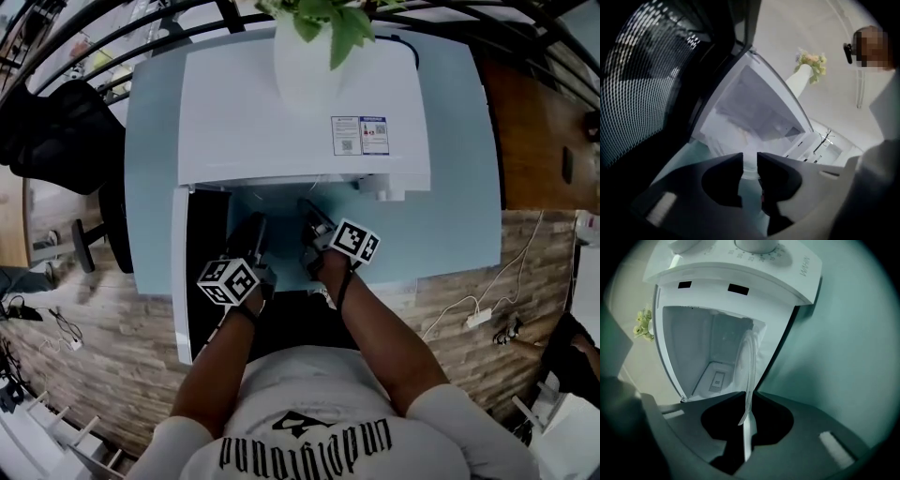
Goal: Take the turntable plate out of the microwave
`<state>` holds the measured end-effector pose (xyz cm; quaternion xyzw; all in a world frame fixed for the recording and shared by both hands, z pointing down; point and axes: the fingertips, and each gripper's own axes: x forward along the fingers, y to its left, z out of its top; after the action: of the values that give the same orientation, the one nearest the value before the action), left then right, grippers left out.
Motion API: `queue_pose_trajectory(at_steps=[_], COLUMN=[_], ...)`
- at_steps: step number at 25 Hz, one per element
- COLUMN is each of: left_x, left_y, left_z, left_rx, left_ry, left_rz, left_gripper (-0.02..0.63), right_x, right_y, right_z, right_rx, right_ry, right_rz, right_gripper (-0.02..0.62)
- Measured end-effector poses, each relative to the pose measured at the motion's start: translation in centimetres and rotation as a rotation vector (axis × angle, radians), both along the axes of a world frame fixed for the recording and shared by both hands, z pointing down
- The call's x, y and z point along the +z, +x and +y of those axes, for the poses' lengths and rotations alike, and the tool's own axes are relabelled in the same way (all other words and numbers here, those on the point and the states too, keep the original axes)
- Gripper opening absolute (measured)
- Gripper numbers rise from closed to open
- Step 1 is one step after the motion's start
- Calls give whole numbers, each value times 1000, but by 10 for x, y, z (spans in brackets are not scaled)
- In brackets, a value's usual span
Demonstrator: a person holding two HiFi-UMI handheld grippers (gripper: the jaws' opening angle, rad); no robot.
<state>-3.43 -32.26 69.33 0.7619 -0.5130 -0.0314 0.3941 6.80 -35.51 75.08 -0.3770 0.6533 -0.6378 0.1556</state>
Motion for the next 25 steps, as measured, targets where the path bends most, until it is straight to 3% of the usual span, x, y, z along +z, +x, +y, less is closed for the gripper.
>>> queue_pose_trajectory(at_steps=[4,10,15,25], left_x=[25,48,55,59], left_y=[4,18,19,4], left_z=[13,14,3,-33], left_rx=[-61,-91,-148,-218], left_ry=[-121,-199,-200,-190], left_rz=[112,304,430,579], left_gripper=[166,232,235,235], right_x=[-1,-7,-9,-12], right_y=[6,15,25,36], right_z=[6,12,21,39], right_rx=[-7,-2,0,-37], right_ry=[-7,-17,-49,-64], right_rz=[-7,-20,-19,-7], right_gripper=[46,40,38,37])
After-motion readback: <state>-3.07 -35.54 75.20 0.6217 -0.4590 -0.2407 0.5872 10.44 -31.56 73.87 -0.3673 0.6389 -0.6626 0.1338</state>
